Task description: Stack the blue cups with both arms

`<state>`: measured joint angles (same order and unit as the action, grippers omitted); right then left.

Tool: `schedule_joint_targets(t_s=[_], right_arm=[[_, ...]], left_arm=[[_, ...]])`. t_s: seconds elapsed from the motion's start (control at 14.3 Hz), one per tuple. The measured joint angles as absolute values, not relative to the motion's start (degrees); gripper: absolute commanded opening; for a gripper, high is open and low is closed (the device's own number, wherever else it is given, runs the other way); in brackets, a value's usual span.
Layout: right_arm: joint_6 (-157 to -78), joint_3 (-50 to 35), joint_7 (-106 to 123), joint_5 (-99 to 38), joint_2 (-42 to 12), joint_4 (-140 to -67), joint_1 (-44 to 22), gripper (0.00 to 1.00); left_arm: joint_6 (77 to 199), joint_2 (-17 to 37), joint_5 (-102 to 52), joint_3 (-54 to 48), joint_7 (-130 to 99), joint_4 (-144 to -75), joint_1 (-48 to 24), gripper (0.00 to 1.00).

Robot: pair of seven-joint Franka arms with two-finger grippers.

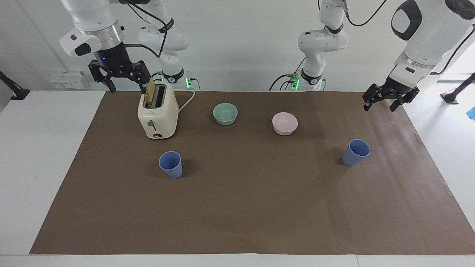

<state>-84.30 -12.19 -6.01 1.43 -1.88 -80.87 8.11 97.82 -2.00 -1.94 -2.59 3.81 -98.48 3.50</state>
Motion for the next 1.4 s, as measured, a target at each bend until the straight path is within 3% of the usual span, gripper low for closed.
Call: schedule_joint_targets(t_s=[0.49,0.84,1.12,1.19,1.26,1.33,1.4], right_arm=[[-84.3,-12.19,-6.01,1.43,-1.88,-80.87,8.11,1.0],[-84.3,-12.19,-6.01,1.43,-1.88,-80.87,8.11,1.0],[-84.3,-12.19,-6.01,1.43,-1.88,-80.87,8.11,1.0],[-84.3,-12.19,-6.01,1.43,-1.88,-80.87,8.11,1.0],[-84.3,-12.19,-6.01,1.43,-1.88,-80.87,8.11,1.0],[-84.3,-12.19,-6.01,1.43,-1.88,-80.87,8.11,1.0],[-84.3,-12.19,-6.01,1.43,-1.88,-80.87,8.11,1.0]], left_arm=[[111.21,3.03,-1.94,-2.39,10.02,-105.9,9.32,1.0],[120.22,8.32,-1.94,-2.64,10.19,-111.32,9.5,1.0],[122.82,8.86,-1.94,-2.88,10.19,-114.89,9.45,1.0],[122.84,8.86,-1.94,-2.99,10.18,-115.27,9.43,0.69],[122.87,8.86,-1.96,-3.05,10.08,-115.53,9.43,0.29],[122.89,8.86,-1.97,-3.06,9.93,-115.67,9.43,0.0],[122.91,8.86,-1.97,-3.06,9.84,-115.74,9.43,0.0]])
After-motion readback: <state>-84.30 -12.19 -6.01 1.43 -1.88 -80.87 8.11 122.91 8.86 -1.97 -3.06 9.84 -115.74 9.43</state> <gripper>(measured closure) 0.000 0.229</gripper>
